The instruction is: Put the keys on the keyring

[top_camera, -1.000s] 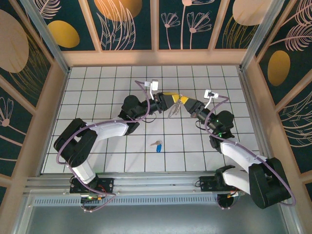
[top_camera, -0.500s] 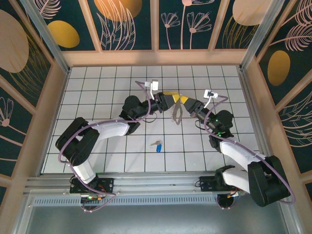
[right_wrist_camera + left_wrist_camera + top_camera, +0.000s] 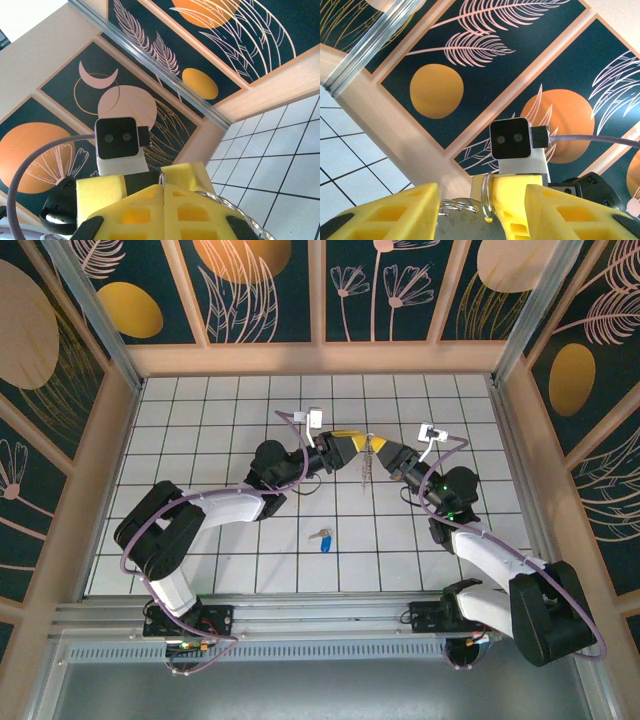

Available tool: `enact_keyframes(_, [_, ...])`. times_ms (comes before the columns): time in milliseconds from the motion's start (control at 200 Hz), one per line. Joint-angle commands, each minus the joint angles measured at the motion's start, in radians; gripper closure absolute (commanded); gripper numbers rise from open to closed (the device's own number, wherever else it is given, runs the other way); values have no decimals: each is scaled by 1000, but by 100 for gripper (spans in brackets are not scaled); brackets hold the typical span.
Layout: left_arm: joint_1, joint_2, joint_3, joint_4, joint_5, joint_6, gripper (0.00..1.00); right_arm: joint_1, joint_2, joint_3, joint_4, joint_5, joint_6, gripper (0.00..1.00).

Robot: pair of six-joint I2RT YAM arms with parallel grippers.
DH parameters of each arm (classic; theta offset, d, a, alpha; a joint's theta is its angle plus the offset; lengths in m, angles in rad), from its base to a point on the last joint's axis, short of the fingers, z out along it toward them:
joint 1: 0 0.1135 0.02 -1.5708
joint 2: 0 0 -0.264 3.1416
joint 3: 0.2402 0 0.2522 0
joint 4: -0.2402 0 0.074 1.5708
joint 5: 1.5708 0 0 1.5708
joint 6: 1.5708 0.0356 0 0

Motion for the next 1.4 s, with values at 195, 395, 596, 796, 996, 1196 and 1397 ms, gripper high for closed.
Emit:
enact_keyframes(195, [-7, 28, 45, 55, 44, -13, 62, 15, 13, 32, 69, -9, -5, 100])
enact_keyframes(395, [-8, 33, 49, 54, 43, -12, 80, 17, 24, 32, 68, -15, -10, 100])
enact_keyframes(596, [-8, 40, 66, 41, 55, -3, 100, 15, 13, 32, 40, -22, -25, 100])
enact_keyframes(796, [-7, 39, 73, 25, 81, 14, 100, -21, -4, 30, 25, -59, -28, 71])
enact_keyframes(996, [2, -5, 121, -123, 137, 119, 100, -138, -73, 22, -44, -136, -43, 54])
enact_keyframes(1196, [9, -5, 243, -346, 294, 246, 100, -200, -80, 49, -97, -263, -102, 54])
enact_keyframes(1397, [22, -5, 295, -482, 351, 320, 100, -209, -87, 66, -115, -339, -135, 59])
